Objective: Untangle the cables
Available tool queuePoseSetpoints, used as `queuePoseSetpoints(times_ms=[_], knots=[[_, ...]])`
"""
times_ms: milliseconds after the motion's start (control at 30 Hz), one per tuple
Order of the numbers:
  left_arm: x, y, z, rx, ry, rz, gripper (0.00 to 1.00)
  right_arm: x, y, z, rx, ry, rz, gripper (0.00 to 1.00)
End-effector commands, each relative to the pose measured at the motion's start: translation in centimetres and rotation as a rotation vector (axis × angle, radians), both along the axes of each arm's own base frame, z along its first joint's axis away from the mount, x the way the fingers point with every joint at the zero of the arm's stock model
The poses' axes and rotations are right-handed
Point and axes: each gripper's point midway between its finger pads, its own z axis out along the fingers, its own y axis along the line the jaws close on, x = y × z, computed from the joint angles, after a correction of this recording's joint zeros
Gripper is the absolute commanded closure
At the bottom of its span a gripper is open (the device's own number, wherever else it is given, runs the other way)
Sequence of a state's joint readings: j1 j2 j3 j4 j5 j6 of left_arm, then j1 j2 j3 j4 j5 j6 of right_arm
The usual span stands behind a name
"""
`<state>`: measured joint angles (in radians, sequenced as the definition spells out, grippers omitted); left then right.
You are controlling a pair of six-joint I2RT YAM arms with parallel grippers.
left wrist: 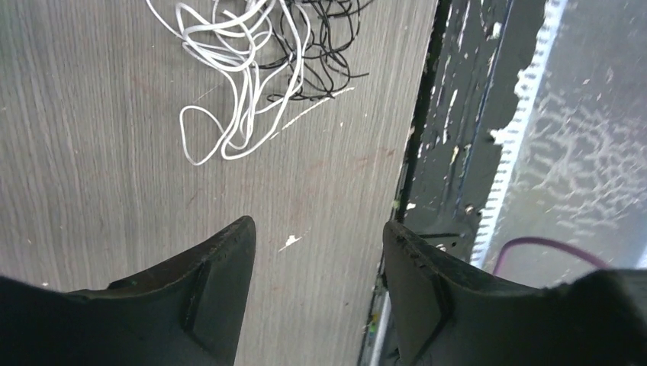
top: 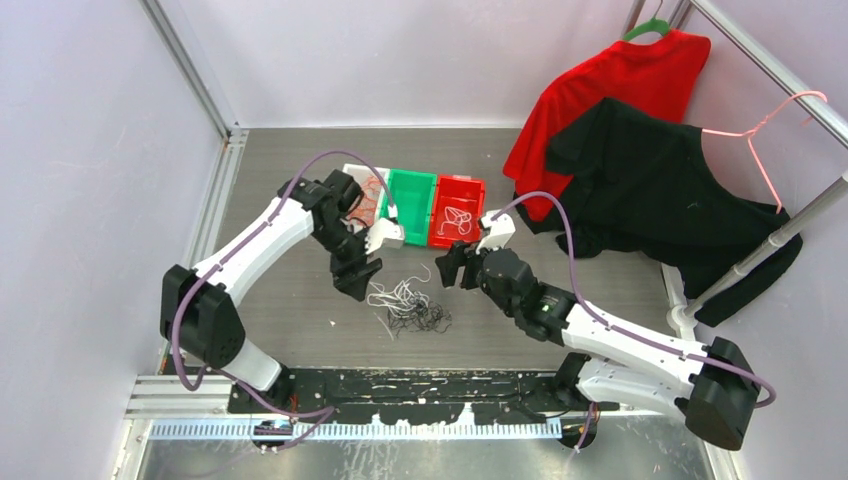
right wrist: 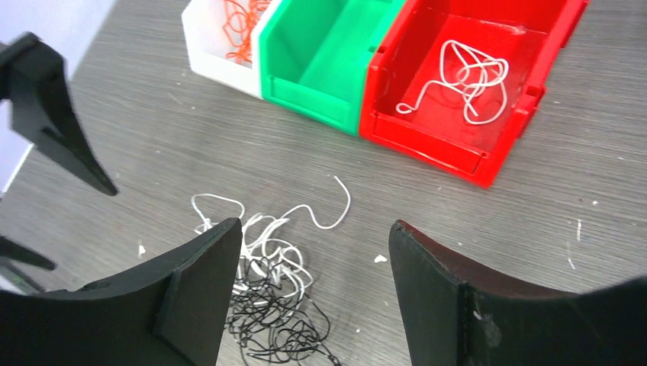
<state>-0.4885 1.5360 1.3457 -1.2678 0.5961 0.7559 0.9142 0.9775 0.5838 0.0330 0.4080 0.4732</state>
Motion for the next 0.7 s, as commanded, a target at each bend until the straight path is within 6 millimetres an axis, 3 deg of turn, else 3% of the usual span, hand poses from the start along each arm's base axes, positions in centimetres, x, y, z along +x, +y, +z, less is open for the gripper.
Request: queuePoseSetpoints(times_ms=[0,167,267,467,667], knots=[[0.6,0.1,-1.2,-0.023,-0.074,-0.152,0.38,-0.5,1.2,3.2,0.141,-0.066,0.055,0.25],[2.9,0.4,-4.2,0.019,-0.175,-0.244,0.39,-0.7,0.8,3.7,0.166,-0.070,0.049,0.26],[2.9,-0.7,-4.3,-0.022,-0.170,-0.249,0.38,-0.6,0.2,4.0,0.182,-0.073,0.026,0.27],[2.9,-1.7,-6.5,-0.004,-0.223,-0.278,0.37,-0.3,-0.6,3.8,0.204,-0.062,-0.010,0.31],[3.6,-2.2,-8.1,-0.015,-0.239,-0.247,0.44,-0.1,-0.8,3.9,0.206,-0.058,-0.019,0.33]])
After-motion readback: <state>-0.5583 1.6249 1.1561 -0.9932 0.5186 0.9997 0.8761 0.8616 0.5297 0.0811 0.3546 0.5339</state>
